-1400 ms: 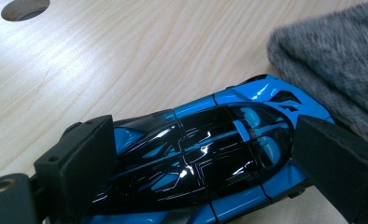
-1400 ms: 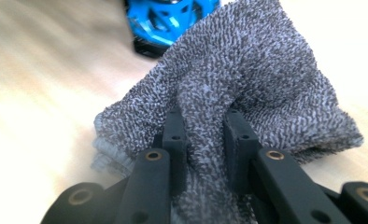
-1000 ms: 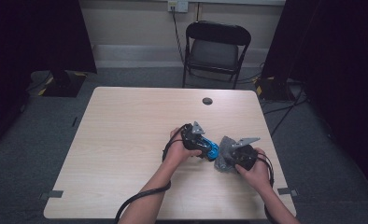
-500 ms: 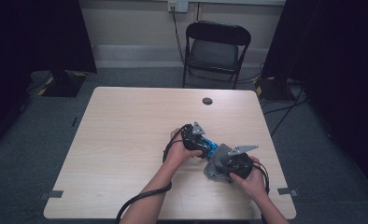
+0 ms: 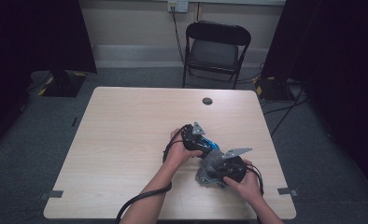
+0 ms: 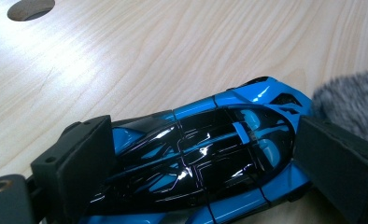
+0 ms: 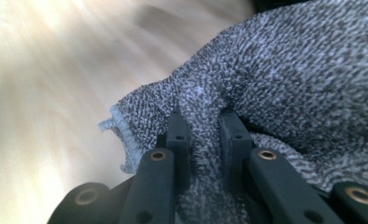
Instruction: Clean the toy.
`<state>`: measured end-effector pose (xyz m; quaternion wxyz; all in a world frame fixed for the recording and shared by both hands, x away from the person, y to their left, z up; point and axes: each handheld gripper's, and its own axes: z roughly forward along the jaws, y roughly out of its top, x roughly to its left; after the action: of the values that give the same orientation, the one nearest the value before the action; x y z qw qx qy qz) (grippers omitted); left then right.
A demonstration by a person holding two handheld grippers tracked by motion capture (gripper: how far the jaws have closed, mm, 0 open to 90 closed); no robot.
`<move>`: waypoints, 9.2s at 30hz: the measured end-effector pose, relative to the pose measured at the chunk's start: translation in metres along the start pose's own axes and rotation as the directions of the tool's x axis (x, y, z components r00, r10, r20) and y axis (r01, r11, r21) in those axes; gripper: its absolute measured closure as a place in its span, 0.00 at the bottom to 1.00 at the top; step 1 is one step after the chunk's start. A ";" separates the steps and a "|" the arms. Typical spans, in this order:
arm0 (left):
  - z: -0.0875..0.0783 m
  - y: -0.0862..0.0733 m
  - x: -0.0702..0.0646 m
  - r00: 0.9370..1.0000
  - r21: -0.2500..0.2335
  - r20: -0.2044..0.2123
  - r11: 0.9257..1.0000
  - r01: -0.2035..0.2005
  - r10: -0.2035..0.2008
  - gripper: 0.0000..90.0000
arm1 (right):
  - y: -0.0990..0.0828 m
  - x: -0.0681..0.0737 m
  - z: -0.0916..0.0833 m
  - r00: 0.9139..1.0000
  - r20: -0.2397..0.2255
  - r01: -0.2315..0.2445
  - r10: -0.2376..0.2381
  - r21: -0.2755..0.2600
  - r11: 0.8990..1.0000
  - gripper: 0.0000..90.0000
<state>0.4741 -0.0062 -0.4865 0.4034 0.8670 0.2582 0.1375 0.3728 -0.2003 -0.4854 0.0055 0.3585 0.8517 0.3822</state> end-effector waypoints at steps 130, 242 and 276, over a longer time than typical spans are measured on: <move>0.000 -0.001 -0.001 1.000 -0.007 0.000 1.000 0.000 0.000 0.06 | -0.006 -0.023 -0.072 0.994 0.085 0.068 -0.062 -0.070 0.995 0.85; 0.000 -0.001 -0.002 1.000 -0.011 0.004 1.000 -0.001 0.002 0.06 | -0.020 -0.051 -0.059 0.990 0.102 0.084 -0.094 0.107 0.991 0.65; 0.000 -0.001 -0.002 1.000 -0.012 0.006 1.000 -0.004 0.004 0.06 | -0.001 -0.078 -0.077 0.956 0.270 -0.126 0.116 0.021 0.992 0.45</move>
<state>0.4721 -0.0072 -0.4875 0.4090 0.8655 0.2545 0.1374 0.4082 -0.2983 -0.4525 0.0906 0.4582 0.8267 0.3138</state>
